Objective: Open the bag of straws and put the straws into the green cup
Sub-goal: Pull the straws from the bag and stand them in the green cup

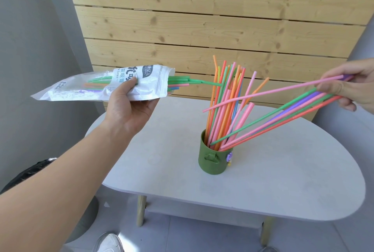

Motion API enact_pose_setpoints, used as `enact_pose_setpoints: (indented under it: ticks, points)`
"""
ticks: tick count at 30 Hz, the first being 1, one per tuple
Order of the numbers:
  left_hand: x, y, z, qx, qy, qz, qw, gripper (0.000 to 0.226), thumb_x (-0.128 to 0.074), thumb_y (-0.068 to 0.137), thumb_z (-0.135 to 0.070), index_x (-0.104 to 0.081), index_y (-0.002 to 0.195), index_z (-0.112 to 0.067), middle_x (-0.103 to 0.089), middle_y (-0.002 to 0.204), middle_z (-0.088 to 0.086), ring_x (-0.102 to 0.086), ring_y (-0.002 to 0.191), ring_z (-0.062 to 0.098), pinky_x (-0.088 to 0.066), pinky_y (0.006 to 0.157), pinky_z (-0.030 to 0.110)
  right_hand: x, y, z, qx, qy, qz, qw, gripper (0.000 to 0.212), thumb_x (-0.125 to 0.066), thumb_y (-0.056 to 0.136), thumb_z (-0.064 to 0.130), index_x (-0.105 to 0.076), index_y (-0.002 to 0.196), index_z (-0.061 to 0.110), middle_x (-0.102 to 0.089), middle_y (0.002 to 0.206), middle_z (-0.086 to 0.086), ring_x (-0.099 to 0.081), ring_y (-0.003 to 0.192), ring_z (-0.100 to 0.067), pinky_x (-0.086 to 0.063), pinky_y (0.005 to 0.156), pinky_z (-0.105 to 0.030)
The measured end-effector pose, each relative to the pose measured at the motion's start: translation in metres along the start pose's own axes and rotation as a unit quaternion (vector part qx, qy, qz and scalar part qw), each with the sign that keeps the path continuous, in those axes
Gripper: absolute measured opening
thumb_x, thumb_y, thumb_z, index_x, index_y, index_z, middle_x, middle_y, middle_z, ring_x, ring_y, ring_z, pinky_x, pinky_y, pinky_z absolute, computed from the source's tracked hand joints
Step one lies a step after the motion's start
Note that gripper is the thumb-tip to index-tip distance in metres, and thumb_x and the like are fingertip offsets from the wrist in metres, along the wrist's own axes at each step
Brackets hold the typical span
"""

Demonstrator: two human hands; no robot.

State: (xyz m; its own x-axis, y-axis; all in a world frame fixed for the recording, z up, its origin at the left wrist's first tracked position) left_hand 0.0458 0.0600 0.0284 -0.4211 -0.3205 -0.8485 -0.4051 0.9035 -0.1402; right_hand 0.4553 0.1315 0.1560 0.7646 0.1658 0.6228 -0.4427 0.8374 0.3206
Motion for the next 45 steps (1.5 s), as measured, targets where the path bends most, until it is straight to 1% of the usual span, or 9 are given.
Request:
enact_pose_setpoints:
  ticks: [3,8,10,12,20,26,32,37,45]
  points:
    - [0.001,0.000,0.000,0.000,0.000,-0.002,1.000,0.034,-0.060,0.104,-0.009,-0.061,0.137,-0.003,-0.076,0.130,0.016,-0.076,0.117,0.033,-0.067,0.079,0.048,0.000,-0.003,0.004,0.019,-0.018,-0.007,1.000,0.014,-0.078,0.075,0.030,-0.076,0.073,0.044,-0.049,0.051,-0.020,-0.045,0.032,-0.014,-0.038,0.033,-0.018]
    - [0.001,0.000,0.001,0.002,0.006,0.006,1.000,0.021,-0.059,0.104,-0.009,-0.065,0.124,-0.004,-0.075,0.131,0.015,-0.075,0.118,0.033,-0.066,0.086,0.048,0.001,-0.009,0.004,-0.019,-0.015,0.034,0.999,0.029,-0.080,0.064,0.069,-0.077,0.075,0.043,-0.052,0.050,-0.019,-0.044,0.031,-0.017,-0.039,0.033,-0.018]
    - [0.000,0.001,0.002,0.002,0.007,0.006,1.000,0.021,-0.059,0.104,-0.009,-0.065,0.123,-0.004,-0.075,0.131,0.015,-0.075,0.118,0.032,-0.065,0.088,0.048,0.003,-0.008,0.008,-0.014,-0.035,0.030,0.999,0.005,-0.079,0.075,0.046,-0.076,0.072,0.044,-0.051,0.054,-0.030,-0.043,0.031,-0.019,-0.038,0.033,-0.019]
    - [0.000,0.001,0.002,0.001,0.011,0.006,1.000,0.019,-0.060,0.104,-0.009,-0.066,0.121,-0.004,-0.075,0.131,0.015,-0.075,0.118,0.032,-0.065,0.090,0.048,0.003,-0.008,0.007,-0.013,-0.057,0.025,0.998,0.013,-0.077,0.072,0.030,-0.077,0.072,0.043,-0.051,0.054,-0.029,-0.044,0.031,-0.020,-0.038,0.033,-0.019]
    - [0.001,0.000,0.003,0.004,0.017,0.006,1.000,0.018,-0.059,0.104,-0.009,-0.067,0.120,-0.005,-0.076,0.130,0.015,-0.075,0.118,0.033,-0.067,0.084,0.047,0.011,-0.003,0.026,-0.078,-0.058,0.039,0.995,0.049,-0.078,0.045,0.083,-0.078,0.076,0.044,-0.065,0.060,-0.008,-0.052,0.039,-0.014,-0.048,0.039,-0.017]
    - [0.002,0.000,0.002,0.004,0.016,-0.001,1.000,0.018,-0.059,0.104,-0.009,-0.067,0.120,-0.004,-0.076,0.129,0.015,-0.076,0.116,0.032,-0.067,0.078,0.046,0.017,0.015,0.039,-0.062,-0.114,0.012,0.991,0.063,-0.075,0.045,0.087,-0.078,0.084,0.039,-0.068,0.062,-0.008,-0.057,0.047,-0.034,-0.057,0.062,-0.048]
    - [0.002,0.000,0.001,0.001,0.018,0.000,1.000,0.016,-0.059,0.104,-0.008,-0.067,0.118,-0.005,-0.076,0.129,0.015,-0.076,0.117,0.033,-0.067,0.079,0.048,-0.001,0.023,0.049,-0.024,-0.165,0.042,0.985,0.061,-0.071,0.050,0.088,-0.078,0.085,0.039,-0.069,0.064,-0.004,-0.061,0.050,-0.035,-0.059,0.059,-0.060]
    - [0.002,0.000,0.001,0.002,0.009,0.001,1.000,0.017,-0.059,0.104,-0.008,-0.066,0.119,-0.004,-0.076,0.128,0.015,-0.076,0.116,0.033,-0.066,0.071,0.045,-0.037,0.021,0.063,-0.005,-0.176,0.051,0.983,0.012,-0.083,0.072,0.047,-0.074,0.079,0.049,-0.067,0.061,0.005,-0.059,0.048,-0.021,-0.057,0.054,-0.051]
    - [0.002,0.003,0.000,0.001,0.017,0.009,1.000,0.018,-0.059,0.104,-0.008,-0.067,0.119,-0.004,-0.075,0.131,0.015,-0.075,0.119,0.033,-0.067,0.081,0.048,-0.069,0.036,0.069,0.062,-0.208,0.034,0.976,0.014,-0.079,0.083,0.033,-0.071,0.073,0.039,-0.063,0.061,0.018,-0.056,0.060,-0.016,-0.046,0.061,-0.032]
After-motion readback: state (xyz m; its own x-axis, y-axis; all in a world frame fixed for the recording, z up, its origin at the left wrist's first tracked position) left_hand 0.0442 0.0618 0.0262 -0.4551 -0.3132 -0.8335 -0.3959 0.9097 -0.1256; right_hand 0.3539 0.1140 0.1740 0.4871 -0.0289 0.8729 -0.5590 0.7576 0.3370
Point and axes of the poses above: each hand's wrist, its own y-axis towards the middle knuckle, its own x-axis out of the back of the hand, z = x × y, the point moved 8 cm from there along y, towards the middle knuckle
